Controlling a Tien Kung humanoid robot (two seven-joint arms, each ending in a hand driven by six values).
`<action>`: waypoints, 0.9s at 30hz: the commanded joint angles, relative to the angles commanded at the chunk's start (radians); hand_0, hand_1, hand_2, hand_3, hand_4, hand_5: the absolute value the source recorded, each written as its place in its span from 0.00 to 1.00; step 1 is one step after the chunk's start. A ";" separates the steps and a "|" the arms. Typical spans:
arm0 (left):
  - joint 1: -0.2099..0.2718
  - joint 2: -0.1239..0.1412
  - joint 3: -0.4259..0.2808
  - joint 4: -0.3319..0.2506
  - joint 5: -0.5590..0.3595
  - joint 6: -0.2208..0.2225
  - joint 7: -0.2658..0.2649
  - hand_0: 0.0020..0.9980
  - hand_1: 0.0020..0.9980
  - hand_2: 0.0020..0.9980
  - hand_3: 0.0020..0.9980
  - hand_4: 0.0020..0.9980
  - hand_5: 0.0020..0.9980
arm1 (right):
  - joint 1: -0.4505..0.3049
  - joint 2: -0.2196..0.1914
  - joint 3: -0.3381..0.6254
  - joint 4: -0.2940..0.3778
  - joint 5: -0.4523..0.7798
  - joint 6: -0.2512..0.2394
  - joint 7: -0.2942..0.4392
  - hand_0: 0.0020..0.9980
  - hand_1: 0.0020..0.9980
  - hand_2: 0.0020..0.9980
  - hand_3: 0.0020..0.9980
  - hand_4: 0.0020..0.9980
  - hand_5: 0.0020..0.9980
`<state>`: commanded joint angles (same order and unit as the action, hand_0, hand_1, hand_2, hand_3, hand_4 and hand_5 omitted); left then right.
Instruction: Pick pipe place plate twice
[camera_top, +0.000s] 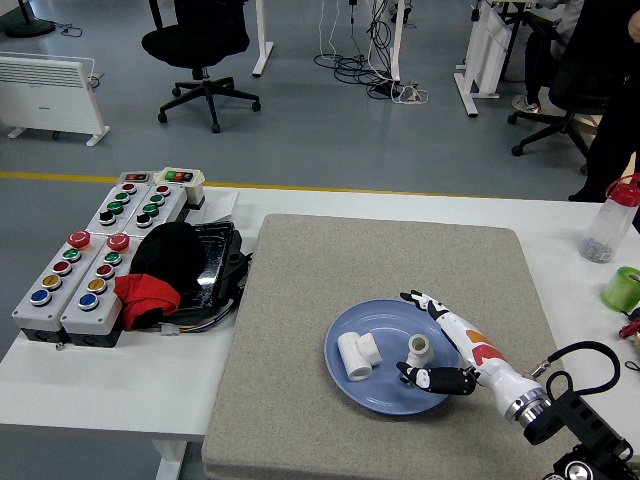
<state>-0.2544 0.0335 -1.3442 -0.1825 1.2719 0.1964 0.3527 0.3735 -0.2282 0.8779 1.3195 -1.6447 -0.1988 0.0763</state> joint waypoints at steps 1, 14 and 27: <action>0.000 0.000 0.001 0.000 0.000 0.000 0.000 0.72 0.74 0.71 0.65 0.40 1.00 | -0.002 0.000 0.003 0.002 0.001 -0.003 0.001 1.00 0.93 1.00 0.97 0.79 0.33; -0.006 0.001 0.010 0.002 -0.014 0.000 -0.006 0.72 0.74 0.71 0.65 0.40 1.00 | -0.022 0.001 0.061 0.013 0.074 -0.090 0.033 0.98 0.92 1.00 0.94 0.76 0.35; -0.013 0.003 0.012 0.002 -0.018 0.001 -0.007 0.71 0.74 0.71 0.65 0.40 1.00 | -0.088 0.015 0.243 0.010 0.564 -0.121 0.163 0.83 0.78 0.87 0.80 0.59 0.29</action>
<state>-0.2674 0.0363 -1.3321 -0.1800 1.2543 0.1977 0.3456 0.2859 -0.2128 1.1209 1.3290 -1.0808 -0.3196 0.2394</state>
